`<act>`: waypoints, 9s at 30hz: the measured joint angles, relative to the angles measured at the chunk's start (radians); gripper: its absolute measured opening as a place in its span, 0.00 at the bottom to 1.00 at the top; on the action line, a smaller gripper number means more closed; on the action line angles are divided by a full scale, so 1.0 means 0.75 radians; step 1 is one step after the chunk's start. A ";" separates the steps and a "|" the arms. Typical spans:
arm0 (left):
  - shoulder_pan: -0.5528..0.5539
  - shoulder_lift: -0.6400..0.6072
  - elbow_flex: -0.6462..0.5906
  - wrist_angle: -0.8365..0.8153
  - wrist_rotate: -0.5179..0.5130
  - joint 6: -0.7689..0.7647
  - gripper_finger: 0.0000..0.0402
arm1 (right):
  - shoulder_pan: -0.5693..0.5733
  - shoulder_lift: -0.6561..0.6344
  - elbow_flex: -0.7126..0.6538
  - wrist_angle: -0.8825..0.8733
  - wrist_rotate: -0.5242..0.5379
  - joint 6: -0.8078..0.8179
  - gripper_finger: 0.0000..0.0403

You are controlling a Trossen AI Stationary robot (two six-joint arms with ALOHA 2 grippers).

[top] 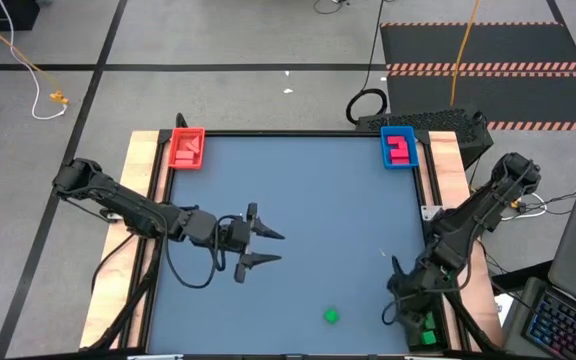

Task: Sort & place blocks by color
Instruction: Put the green block into the black bin

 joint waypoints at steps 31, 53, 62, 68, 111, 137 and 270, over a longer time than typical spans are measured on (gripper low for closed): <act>0.001 0.000 0.000 -0.010 0.000 0.009 0.57 | -0.192 0.581 0.216 0.752 0.683 -1.879 0.44; 0.003 0.001 -0.001 -0.040 0.000 0.011 0.57 | -0.185 0.783 0.224 0.678 0.800 -2.180 0.44; 0.003 0.001 0.000 -0.046 0.000 0.014 0.57 | -0.185 0.849 0.224 0.689 0.805 -2.241 0.48; 0.004 0.001 -0.001 -0.047 -0.001 0.014 0.57 | -0.184 0.849 0.222 0.678 0.861 -2.241 0.43; 0.004 0.001 0.000 -0.045 -0.001 0.000 0.57 | -0.226 0.577 0.137 0.606 1.083 -1.589 0.34; 0.004 0.001 -0.001 -0.046 -0.001 -0.008 0.57 | -0.189 0.808 0.142 0.603 1.101 -1.022 0.66; 1.304 0.288 0.001 -2.267 0.216 -0.091 0.57 | -0.453 0.653 -0.047 1.357 1.287 -2.076 0.50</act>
